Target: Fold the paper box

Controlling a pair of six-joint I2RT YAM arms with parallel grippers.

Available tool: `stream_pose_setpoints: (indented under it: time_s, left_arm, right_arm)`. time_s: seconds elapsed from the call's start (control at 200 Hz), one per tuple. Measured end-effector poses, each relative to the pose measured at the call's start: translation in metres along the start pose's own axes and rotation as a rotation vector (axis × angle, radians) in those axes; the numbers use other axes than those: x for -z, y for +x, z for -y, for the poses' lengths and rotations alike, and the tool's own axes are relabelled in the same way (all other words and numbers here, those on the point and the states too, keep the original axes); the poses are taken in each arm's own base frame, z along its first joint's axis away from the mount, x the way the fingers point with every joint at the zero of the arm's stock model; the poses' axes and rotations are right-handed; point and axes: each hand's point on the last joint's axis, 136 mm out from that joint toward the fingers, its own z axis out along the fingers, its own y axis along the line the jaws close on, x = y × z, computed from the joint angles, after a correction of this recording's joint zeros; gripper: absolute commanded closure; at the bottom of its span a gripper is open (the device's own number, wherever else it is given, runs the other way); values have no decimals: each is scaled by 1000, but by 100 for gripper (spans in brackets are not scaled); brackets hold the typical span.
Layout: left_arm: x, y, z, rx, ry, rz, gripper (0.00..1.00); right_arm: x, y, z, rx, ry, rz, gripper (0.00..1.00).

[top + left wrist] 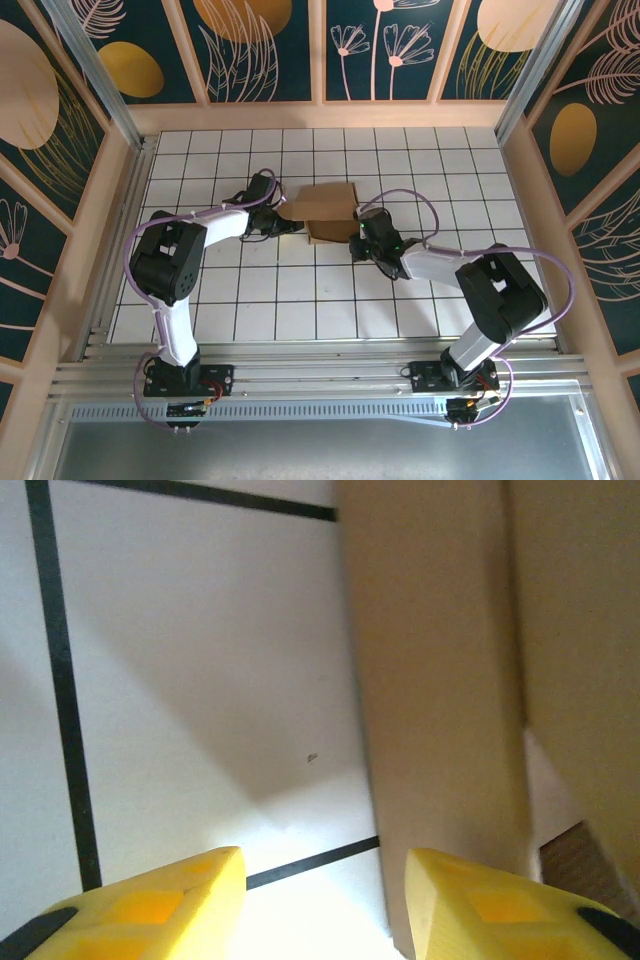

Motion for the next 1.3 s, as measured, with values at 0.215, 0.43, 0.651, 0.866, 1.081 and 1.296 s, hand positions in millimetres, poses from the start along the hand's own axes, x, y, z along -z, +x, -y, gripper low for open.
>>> stream_pose_setpoints:
  time_s: [0.215, 0.43, 0.651, 0.866, 1.081, 1.296]
  left_arm:
    - [1, 9, -6, -24, -25, -4, 47]
    - [14, 4, -4, -33, -40, 29, 46]
    - [19, 2, -8, -34, -63, 45, 45]
    - [32, 11, -11, -32, -71, 48, 45]
    - [97, 12, 10, -51, -22, 165, 47]
    - [169, -22, 54, -42, 83, 351, 50]
  right_arm:
    - [3, 0, -3, -24, -20, -1, 77]
    - [25, -12, -11, -66, -64, 32, 55]
    - [68, -36, -18, -111, -167, 144, 28]
    - [105, -47, -20, -148, -266, 225, 24]
    - [158, -82, -36, -201, -412, 349, 27]
    - [185, -150, -4, -381, -410, 413, 28]
